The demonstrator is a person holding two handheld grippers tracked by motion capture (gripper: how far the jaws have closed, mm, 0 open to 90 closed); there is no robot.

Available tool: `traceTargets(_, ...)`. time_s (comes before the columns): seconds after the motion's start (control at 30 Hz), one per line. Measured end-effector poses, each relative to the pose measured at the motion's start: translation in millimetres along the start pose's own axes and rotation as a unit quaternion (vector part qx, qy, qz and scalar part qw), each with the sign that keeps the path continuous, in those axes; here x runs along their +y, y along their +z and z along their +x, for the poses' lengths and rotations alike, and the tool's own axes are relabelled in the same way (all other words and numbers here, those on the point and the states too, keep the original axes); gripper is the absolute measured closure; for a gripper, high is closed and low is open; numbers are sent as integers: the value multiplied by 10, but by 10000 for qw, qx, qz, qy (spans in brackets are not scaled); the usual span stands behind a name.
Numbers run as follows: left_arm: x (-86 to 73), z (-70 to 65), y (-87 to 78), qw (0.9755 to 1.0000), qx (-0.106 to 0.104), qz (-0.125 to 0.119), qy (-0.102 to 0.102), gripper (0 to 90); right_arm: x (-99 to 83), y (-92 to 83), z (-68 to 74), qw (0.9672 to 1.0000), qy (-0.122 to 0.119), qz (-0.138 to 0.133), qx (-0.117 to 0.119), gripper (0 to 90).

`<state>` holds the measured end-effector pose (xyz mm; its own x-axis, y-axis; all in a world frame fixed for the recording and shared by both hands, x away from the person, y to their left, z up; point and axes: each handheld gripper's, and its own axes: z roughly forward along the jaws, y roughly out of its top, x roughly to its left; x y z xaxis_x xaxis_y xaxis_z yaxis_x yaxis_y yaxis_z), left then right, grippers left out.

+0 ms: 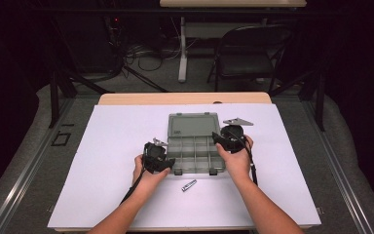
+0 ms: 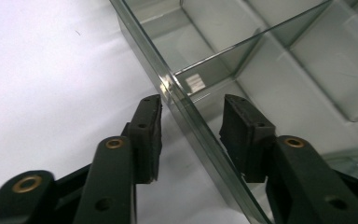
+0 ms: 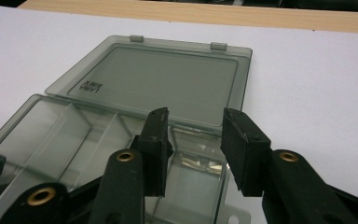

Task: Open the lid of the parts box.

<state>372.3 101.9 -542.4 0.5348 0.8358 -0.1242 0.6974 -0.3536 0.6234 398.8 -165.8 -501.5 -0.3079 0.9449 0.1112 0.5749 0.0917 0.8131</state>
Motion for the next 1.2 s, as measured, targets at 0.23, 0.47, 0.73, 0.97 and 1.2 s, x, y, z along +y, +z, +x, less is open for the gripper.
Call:
traceTargets(0.23, -3, -1, -261, 9989, -300, -331, 129, 466, -138, -234, 46, 9995, -172, -211, 179, 582)
traceTargets(0.47, -32, 13, -423, 9935, -742, -630, 585, 449, -298, -499, 36, 9981, -313, -316, 421, 525)
traceTargets(0.73, -81, 35, -586, 9902, -1101, -659, 552, 400, -376, -702, 51, 9938, -739, -619, 553, 448)
traceTargets(0.97, -133, 25, -709, 9869, -1306, -634, 704, 219, -462, -839, 81, 9936, -812, -451, 642, 308)
traceTargets(1.2, -166, 33, -789, 9849, -1463, -700, 610, 178, -506, -921, 57, 9930, -891, -407, 659, 151)
